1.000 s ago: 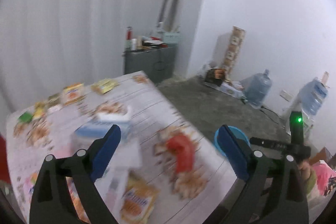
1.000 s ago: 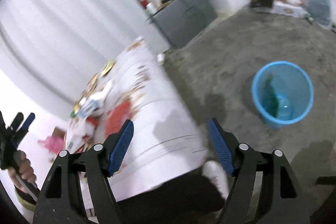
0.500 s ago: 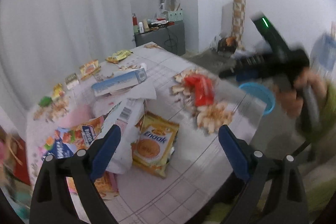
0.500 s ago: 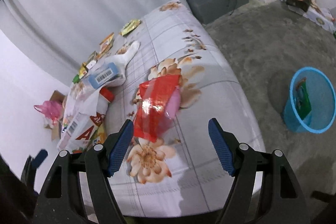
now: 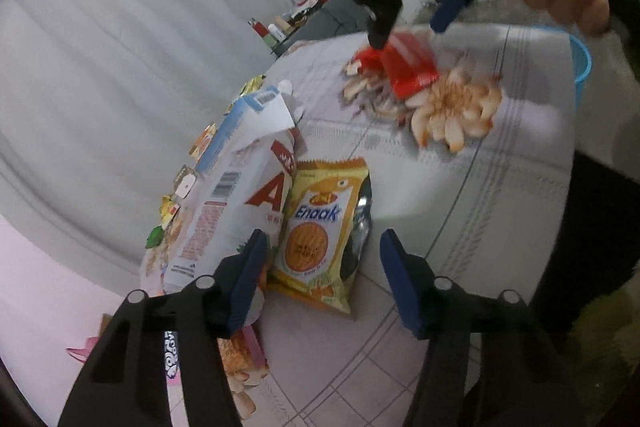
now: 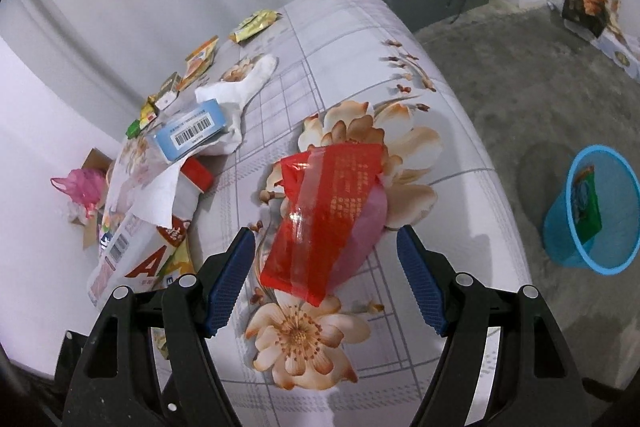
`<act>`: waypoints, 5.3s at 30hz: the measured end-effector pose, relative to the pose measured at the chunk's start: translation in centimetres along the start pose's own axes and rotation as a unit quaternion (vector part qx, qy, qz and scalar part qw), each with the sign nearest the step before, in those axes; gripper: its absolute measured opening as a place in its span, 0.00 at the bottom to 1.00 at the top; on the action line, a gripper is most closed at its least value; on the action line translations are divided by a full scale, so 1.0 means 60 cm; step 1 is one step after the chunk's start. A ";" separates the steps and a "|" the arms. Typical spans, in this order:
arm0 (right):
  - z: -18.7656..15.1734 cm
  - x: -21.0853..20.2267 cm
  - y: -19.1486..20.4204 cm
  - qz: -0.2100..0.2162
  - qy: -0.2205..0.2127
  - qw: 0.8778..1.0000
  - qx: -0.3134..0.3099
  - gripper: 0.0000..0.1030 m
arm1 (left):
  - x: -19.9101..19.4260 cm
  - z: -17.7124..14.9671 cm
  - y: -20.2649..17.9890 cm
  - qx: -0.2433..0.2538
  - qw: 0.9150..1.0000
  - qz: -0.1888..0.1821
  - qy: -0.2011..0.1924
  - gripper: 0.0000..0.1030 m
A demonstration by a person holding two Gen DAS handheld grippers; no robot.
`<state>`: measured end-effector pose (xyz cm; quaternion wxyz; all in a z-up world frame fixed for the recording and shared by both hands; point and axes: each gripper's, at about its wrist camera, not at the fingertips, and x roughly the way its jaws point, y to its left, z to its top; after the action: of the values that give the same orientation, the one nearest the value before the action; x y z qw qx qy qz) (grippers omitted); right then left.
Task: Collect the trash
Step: 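Move both tools back to the table toward the red wrapper, then grasp the red wrapper with the right gripper while the left gripper grasps the Enaak pack, then carry both wrappers over the blue wastebasket and open both grippers, then move both open tools back over the table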
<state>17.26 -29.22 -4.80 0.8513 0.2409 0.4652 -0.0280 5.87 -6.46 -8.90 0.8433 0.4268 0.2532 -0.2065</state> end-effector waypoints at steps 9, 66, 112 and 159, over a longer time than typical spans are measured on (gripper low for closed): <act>0.008 0.014 -0.001 0.003 0.003 1.000 0.007 0.66 | 0.031 0.002 0.001 -0.013 0.999 -0.005 0.031 0.36; -0.018 -0.013 -0.035 0.022 -0.010 0.999 0.046 0.17 | -0.043 0.041 -0.022 -0.007 0.999 0.023 -0.037 0.00; -0.139 -0.190 -0.602 -0.070 -0.147 0.896 0.413 0.16 | 0.108 0.629 -0.288 -0.025 0.887 -0.461 -0.024 0.00; -0.124 -0.239 -0.450 -0.087 -0.173 0.936 0.293 0.71 | -0.006 0.457 -0.027 -0.190 0.870 -0.449 -0.077 0.70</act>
<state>-3.95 -52.31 -6.96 0.8045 0.4298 0.3006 -0.2786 11.53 -29.92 4.24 0.7413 0.0817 0.3856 -0.5432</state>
